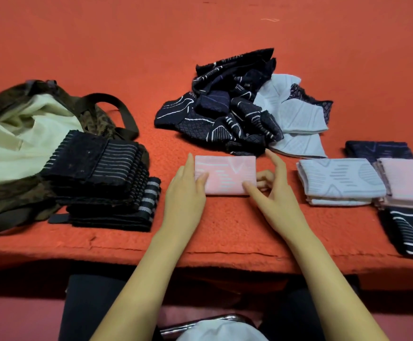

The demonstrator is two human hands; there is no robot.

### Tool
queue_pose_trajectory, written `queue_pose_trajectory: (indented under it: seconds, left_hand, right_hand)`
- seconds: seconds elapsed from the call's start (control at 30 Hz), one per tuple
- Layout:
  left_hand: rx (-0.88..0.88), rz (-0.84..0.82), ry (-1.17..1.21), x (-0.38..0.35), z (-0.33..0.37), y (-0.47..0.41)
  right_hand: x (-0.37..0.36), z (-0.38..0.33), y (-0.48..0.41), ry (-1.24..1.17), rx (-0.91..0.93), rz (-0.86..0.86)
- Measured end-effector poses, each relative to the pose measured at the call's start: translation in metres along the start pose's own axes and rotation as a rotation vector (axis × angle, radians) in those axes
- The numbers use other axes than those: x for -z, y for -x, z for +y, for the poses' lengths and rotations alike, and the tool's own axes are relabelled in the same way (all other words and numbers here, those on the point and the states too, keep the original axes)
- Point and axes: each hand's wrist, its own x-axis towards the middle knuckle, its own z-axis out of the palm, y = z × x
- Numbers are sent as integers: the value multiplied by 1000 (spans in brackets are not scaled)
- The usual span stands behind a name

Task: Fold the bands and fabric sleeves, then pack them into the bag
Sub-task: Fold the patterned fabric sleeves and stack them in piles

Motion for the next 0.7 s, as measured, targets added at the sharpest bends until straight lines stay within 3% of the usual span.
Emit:
queue_pose_trajectory:
  seconds: [0.13,0.3,0.7]
  left_hand:
    - [-22,94,9,-4,7,-2]
    - [-59,77,83,-1,5,4]
    - [-25,56,-126,-9,4,6]
  right_hand:
    - [-4,-5,-13,162,-30,-10]
    - [-17,-8,-16,378,-3,-2]
    - [-27,-9,-19,579,-37,13]
